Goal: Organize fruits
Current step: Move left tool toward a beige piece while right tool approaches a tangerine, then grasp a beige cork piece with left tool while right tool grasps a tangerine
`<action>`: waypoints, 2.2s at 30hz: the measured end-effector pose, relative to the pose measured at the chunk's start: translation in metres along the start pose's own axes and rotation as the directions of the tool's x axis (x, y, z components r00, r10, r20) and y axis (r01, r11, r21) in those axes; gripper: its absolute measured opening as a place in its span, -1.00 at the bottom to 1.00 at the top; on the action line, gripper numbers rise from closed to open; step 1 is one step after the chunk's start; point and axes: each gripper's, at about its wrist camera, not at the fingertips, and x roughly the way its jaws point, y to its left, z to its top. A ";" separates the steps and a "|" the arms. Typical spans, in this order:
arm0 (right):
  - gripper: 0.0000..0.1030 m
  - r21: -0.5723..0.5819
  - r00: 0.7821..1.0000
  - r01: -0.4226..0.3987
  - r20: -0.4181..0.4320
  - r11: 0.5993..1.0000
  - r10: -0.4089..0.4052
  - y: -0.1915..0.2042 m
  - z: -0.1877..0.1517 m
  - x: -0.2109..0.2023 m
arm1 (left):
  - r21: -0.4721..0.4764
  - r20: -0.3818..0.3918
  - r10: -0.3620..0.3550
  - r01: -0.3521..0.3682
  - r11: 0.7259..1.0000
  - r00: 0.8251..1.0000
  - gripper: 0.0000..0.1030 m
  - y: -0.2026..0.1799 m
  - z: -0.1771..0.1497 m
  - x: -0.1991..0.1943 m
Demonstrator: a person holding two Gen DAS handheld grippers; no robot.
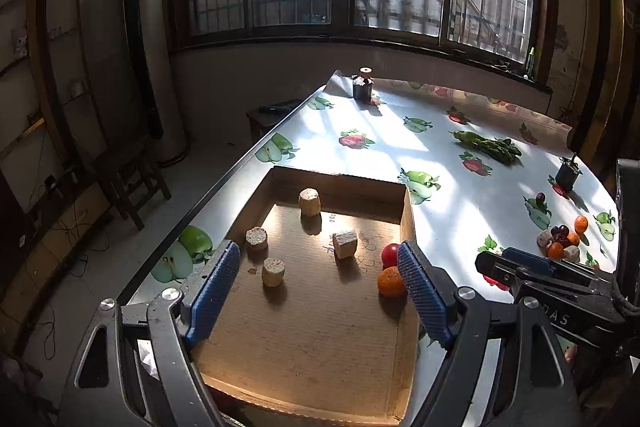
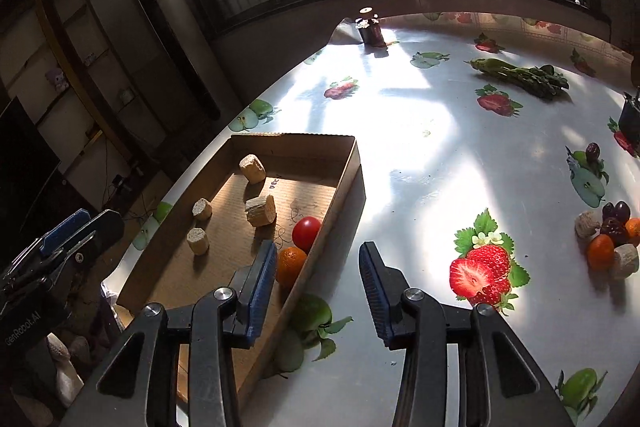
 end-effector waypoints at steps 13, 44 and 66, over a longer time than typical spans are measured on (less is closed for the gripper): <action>-0.11 0.122 0.979 0.142 0.130 0.982 -0.157 -0.102 -0.018 -0.102 | 0.110 0.029 -0.009 0.006 0.994 1.000 0.57 -0.061 -0.008 -0.029; -0.05 0.452 0.911 0.373 -0.014 0.810 -0.412 -0.336 0.016 -0.063 | 0.069 -0.309 -0.439 0.480 0.875 0.844 0.28 -0.258 0.026 0.126; -0.31 0.424 0.918 0.361 -0.006 0.831 -0.396 -0.339 0.018 -0.041 | 0.074 -0.373 -0.541 0.605 0.792 0.754 -0.36 -0.308 -0.014 0.190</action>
